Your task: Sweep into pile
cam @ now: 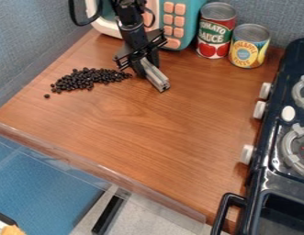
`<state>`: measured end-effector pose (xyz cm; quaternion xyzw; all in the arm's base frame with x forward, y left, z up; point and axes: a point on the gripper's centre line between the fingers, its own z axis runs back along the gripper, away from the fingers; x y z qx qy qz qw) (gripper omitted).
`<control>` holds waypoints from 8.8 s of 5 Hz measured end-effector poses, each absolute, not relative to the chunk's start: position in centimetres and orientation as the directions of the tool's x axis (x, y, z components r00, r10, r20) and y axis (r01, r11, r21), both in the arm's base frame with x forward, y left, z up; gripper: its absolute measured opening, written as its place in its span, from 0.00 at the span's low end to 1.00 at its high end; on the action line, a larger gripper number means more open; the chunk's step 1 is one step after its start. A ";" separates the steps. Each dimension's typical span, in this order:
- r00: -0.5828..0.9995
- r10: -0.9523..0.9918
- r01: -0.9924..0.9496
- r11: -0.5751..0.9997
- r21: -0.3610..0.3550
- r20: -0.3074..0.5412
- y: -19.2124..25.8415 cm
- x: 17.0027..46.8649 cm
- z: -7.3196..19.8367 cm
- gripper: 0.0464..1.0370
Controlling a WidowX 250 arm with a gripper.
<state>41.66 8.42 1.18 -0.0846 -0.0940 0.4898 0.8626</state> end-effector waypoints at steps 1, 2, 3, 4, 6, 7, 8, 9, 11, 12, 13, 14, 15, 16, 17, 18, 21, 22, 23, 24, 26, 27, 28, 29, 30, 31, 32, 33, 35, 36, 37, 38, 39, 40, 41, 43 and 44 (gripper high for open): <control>0.479 0.876 -0.845 0.479 -0.237 0.061 10.1 40.9 1.0 0.34; 0.469 0.882 -0.853 0.467 -0.233 0.052 11.2 40.4 1.0 0.34; 0.466 0.884 -0.855 0.463 -0.235 0.046 11.9 40.0 1.1 0.34; 0.442 0.896 -0.869 0.437 -0.232 0.034 13.2 38.9 1.0 0.34; 0.408 0.913 -0.884 0.398 -0.246 0.011 14.3 37.1 1.1 0.34; 0.400 0.917 -0.888 0.388 -0.247 0.002 14.7 36.0 1.3 0.34; 0.397 0.918 -0.888 0.384 -0.251 -0.001 14.9 35.5 1.2 0.34; 0.406 0.914 -0.881 0.392 -0.267 0.003 14.8 35.5 1.3 0.34; 0.393 0.919 -0.860 0.378 -0.342 0.028 14.4 37.0 1.6 0.34; 0.394 0.919 -0.854 0.373 -0.363 0.018 13.8 38.3 1.8 0.34; 0.394 0.919 -0.849 0.362 -0.386 -0.006 13.3 38.6 2.0 0.34; 0.405 0.914 -0.820 0.357 -0.447 -0.014 12.9 38.3 4.5 0.34; 0.378 0.926 -0.798 0.325 -0.508 -0.001 14.2 36.4 8.0 0.34; 0.363 0.932 -0.794 0.312 -0.522 0.005 15.2 34.2 10.0 0.34; 0.349 0.937 -0.829 0.321 -0.458 0.025 16.0 31.9 9.6 0.34; 0.344 0.938 -0.866 0.331 -0.376 0.036 16.7 29.0 8.5 0.34; 0.336 0.940 -0.922 0.340 -0.186 0.051 18.5 23.9 5.3 0.34; 0.336 0.940 -0.931 0.340 -0.135 0.053 19.0 23.0 3.7 0.34; 0.320 0.946 -0.937 0.324 -0.129 0.052 19.2 23.0 3.0 0.34; 0.274 0.961 -0.954 0.276 -0.121 0.027 19.1 23.0 2.2 0.34; 0.255 0.967 -0.962 0.252 -0.106 -0.010 18.6 23.1 1.5 0.34; 0.252 0.968 -0.962 0.249 -0.113 -0.010 19.0 23.7 1.0 0.34; 0.243 0.970 -0.963 0.242 -0.122 0.005 19.5 24.5 1.0 0.34; 0.242 0.970 -0.962 0.241 -0.130 0.008 19.7 25.3 0.9 0.34; 0.241 0.970 -0.962 0.240 -0.133 0.008 19.5 25.8 0.9 0.34; 0.233 0.973 -0.963 0.232 -0.137 0.010 19.3 26.3 0.9 0.34; 0.231 0.973 -0.964 0.230 -0.136 0.008 19.0 26.6 0.9 0.34; 0.247 0.969 -0.960 0.246 -0.136 0.011 18.4 27.0 0.8 0.34; 0.378 0.925 -0.902 0.379 -0.207 0.042 13.4 28.7 0.9 0.34; 0.409 0.912 -0.888 0.408 -0.215 0.039 12.7 29.0 0.9 0.34; 0.430 0.901 -0.878 0.430 -0.207 0.048 12.4 29.5 1.1 0.34; 0.424 0.904 -0.882 0.424 -0.204 0.047 12.4 30.0 1.1 0.34; 0.404 0.913 -0.890 0.405 -0.210 0.047 12.8 30.7 1.2 0.34; 0.404 0.915 -0.891 0.400 -0.215 0.027 12.6 30.8 1.3 0.34; 0.406 0.914 -0.893 0.392 -0.223 -0.019 12.4 30.1 1.9 0.34; 0.408 0.912 -0.874 0.380 -0.301 -0.033 12.7 28.4 5.6 0.34; 0.409 0.913 -0.872 0.384 -0.304 -0.020 13.5 28.2 5.6 0.34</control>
